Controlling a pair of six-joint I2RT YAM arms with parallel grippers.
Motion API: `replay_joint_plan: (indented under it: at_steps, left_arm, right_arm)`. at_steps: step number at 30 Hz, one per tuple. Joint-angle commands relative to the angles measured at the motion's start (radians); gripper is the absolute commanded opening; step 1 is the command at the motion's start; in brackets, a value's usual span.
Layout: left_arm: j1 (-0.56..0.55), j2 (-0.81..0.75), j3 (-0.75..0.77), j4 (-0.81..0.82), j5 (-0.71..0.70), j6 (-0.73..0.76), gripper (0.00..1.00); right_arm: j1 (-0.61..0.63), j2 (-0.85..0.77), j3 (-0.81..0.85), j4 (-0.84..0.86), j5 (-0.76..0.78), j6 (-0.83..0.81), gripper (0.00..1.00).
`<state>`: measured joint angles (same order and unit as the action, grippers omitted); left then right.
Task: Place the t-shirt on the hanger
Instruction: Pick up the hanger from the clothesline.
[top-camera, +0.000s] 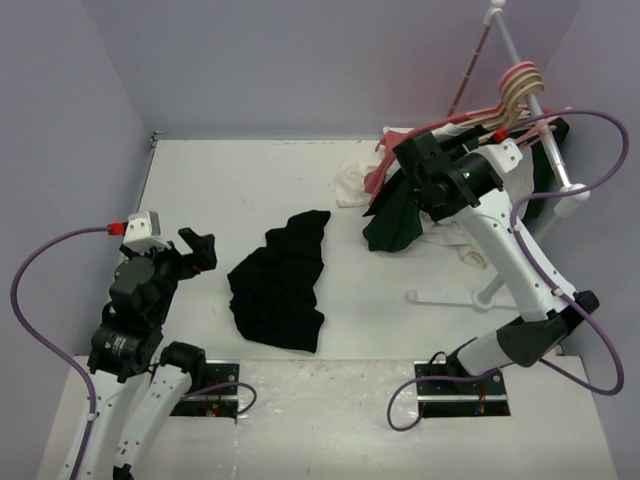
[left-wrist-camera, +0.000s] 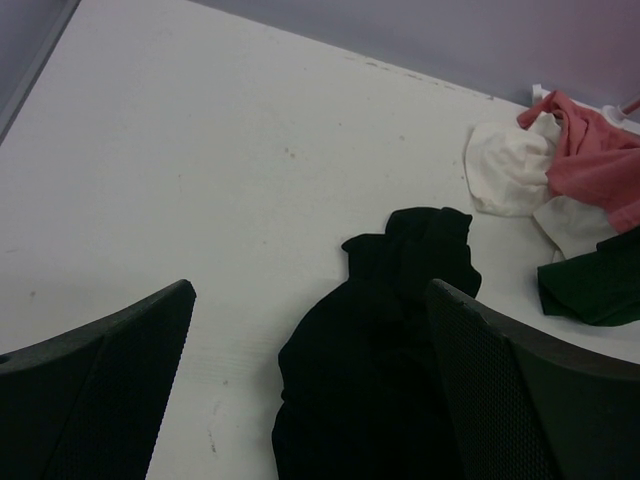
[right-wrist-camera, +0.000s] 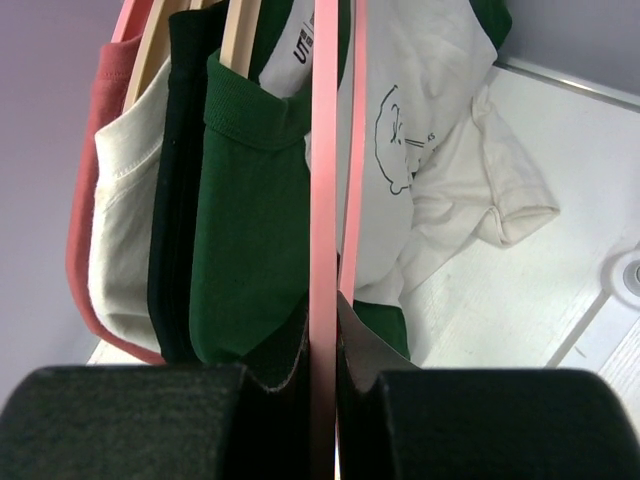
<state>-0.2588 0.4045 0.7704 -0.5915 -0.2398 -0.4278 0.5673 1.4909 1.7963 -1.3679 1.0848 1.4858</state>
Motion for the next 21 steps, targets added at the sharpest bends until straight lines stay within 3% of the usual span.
replay_joint_plan:
  at_steps: [1,21]
  left_arm:
    - [-0.007,0.014,-0.005,0.041,-0.006,-0.002,1.00]
    - [-0.025,0.013,-0.005,0.044,0.002,0.000,1.00]
  right_arm:
    - [0.046,-0.082,-0.006,-0.146,0.147,-0.007,0.00]
    - [0.152,-0.223,-0.299,-0.146,0.040,0.153,0.00]
